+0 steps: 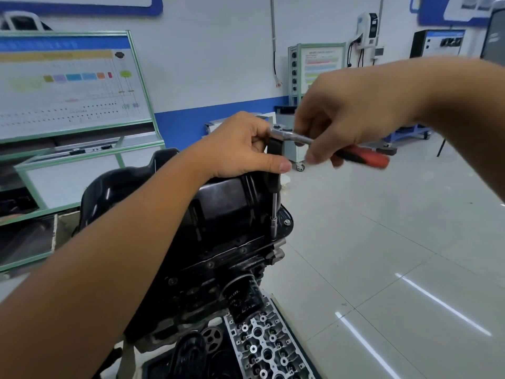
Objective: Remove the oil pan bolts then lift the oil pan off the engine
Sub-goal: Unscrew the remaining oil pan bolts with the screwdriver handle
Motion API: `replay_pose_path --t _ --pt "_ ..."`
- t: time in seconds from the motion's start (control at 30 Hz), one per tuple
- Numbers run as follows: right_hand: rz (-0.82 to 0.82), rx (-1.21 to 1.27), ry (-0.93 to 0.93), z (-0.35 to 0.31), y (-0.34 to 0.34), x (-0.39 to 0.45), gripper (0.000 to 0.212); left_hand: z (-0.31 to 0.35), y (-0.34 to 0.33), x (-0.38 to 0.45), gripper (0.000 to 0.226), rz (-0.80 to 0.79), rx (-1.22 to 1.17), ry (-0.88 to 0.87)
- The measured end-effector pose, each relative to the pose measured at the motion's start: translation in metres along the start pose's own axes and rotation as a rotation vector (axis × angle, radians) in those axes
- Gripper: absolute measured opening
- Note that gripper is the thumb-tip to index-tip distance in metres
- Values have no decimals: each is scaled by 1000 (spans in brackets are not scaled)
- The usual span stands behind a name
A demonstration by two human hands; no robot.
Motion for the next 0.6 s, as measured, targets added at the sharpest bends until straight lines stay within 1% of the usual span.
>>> replay_pose_path --t 0.03,0.1,0.17,0.2,0.23,0.3,0.33,0.43,0.47,0.53,0.57,0.6 --pt "37 -11 1 3 3 4 7 -1 1 -1 27 12 9 2" --pt "215 -120 42 1 12 14 16 -3 2 -1 34 46 57 8" --pt "349 -160 93 -8 12 19 18 -4 2 -2 45 71 98 11" --pt "385 -182 118 -13 11 20 19 -3 1 -2 45 71 101 5" --pt "405 -207 141 -19 11 18 19 -2 -1 -2 38 66 96 -4" --pt "382 -241 144 -24 13 15 10 -1 -3 -2 23 60 66 -10" --pt "328 -229 122 -23 13 15 4 -2 -3 -3 22 63 48 -4" --pt "97 -143 33 -15 5 13 27 0 -5 -2 22 65 -16 -6" --pt "71 -125 31 -16 5 12 28 1 -4 -3 22 65 -29 -10" --pt "88 -46 14 -15 6 13 11 1 -3 -4 23 48 -27 -9" --pt "141 -29 1 -14 9 14 9 1 -2 -5 22 31 -16 -7" --pt "221 -57 -5 -14 13 13 13 1 -2 -6 21 15 -7 -5"
Point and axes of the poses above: each hand's wrist, its own x-axis towards the middle knuckle, its own y-axis out of the back of the hand, z = x × y, the point moved 10 cm from there along x, towards the middle knuckle, and after that the axes turned 5 degrees about -y, right-handed, at the moved point
